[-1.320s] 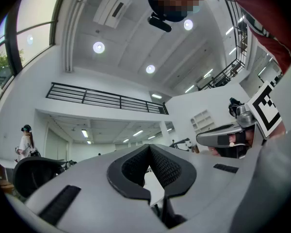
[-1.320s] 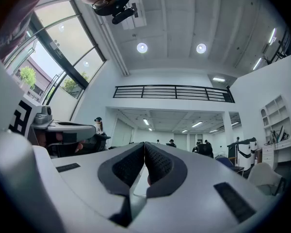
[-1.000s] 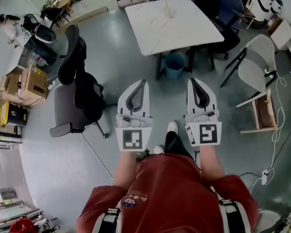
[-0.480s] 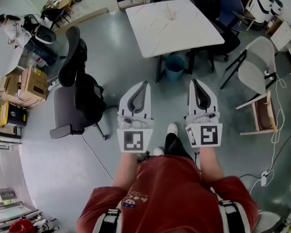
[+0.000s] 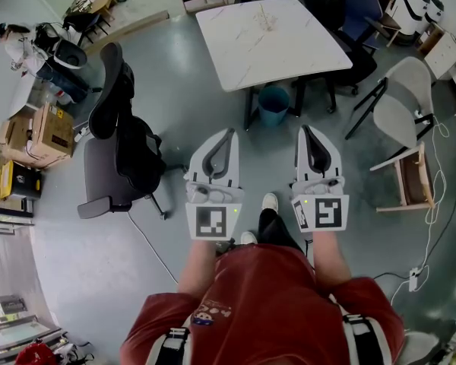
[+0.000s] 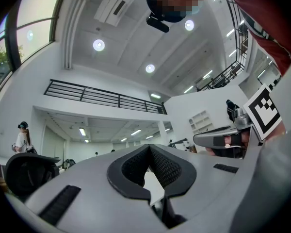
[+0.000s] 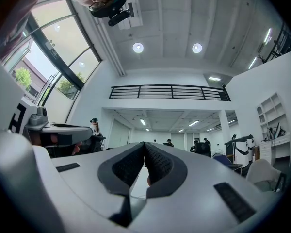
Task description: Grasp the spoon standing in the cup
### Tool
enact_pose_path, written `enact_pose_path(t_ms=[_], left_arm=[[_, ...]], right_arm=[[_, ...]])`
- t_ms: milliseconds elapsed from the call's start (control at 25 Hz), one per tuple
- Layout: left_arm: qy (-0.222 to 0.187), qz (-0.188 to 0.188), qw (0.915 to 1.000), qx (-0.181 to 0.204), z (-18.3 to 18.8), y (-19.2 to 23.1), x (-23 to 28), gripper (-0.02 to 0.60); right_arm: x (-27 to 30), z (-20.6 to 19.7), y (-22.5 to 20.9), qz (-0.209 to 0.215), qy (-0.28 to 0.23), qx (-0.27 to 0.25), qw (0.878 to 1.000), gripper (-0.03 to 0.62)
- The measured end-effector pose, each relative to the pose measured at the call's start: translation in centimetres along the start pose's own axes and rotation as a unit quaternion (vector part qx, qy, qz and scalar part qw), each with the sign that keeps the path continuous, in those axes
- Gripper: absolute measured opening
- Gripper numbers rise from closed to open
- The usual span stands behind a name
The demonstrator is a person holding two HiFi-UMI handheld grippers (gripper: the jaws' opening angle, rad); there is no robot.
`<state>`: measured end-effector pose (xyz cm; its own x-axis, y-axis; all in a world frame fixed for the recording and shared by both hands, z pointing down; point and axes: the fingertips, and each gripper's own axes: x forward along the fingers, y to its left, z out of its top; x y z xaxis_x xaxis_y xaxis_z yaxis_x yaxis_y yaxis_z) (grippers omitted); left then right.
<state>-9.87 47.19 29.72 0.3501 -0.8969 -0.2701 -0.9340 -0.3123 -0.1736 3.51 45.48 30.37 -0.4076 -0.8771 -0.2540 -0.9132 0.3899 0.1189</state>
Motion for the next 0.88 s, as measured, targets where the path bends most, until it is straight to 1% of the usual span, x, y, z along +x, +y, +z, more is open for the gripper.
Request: enact_pose_path(t_ms=[200,240,360,400,480,520,680,720,760,800,840,880], left_arm=[[0.006,0.002,0.9999,-0.013,-0.8,0.1,1.0,0.009],[0.006,0.0,0.9999,-0.009,-1.0,0.1,1.3,0.009],[0.029,-0.021,0.9987,0.037,-1.7,-0.2,2.4,0.009],[0.028,-0.017,0.9991,0.025,-1.8,-0.2,2.8,0.009],[0.02,-0.005,0.9997,-0.012,-2.0,-0.1,3.9,0.009],[0.018,-0.003,0.9996,-0.02,-2.1,0.0,4.5,0.009],[0.023,-0.008,0.9995,-0.021,-3.0,0.0,7.1,0.009],[0.027,-0.011,0.9995,-0.015,-3.3,-0.1,7.8,0.009],[0.032,-0.018,0.9993,-0.001,-3.6,-0.2,8.5,0.009],[0.041,-0.029,0.9985,0.022,-3.9,-0.3,9.2,0.009],[0.045,-0.036,0.9978,0.034,-4.1,-0.4,10.0,0.009],[0.04,-0.032,0.9985,0.021,-4.1,-0.5,10.8,0.009]], right_arm=[[0.9,-0.7,-0.6,-0.002,0.003,0.006,1.0,0.014],[1.0,-0.9,-0.7,-0.003,0.006,0.005,1.0,0.014],[1.8,-1.4,-1.5,-0.003,0.01,0.01,1.0,0.014],[2.1,-1.5,-1.8,-0.003,0.009,0.012,1.0,0.014],[2.9,-1.7,-2.4,-0.005,0.01,0.016,1.0,0.014],[3.3,-1.9,-2.8,-0.006,0.01,0.018,1.0,0.014],[5.1,-3.0,-4.6,-0.01,0.017,0.016,1.0,0.014],[5.5,-3.1,-5.1,-0.012,0.016,0.02,1.0,0.014],[6.0,-3.3,-5.6,-0.014,0.015,0.023,1.0,0.014],[6.6,-3.4,-6.1,-0.015,0.014,0.023,1.0,0.014],[7.0,-3.5,-6.7,-0.016,0.013,0.021,1.0,0.014],[7.5,-3.7,-7.3,-0.017,0.012,0.02,1.0,0.014]])
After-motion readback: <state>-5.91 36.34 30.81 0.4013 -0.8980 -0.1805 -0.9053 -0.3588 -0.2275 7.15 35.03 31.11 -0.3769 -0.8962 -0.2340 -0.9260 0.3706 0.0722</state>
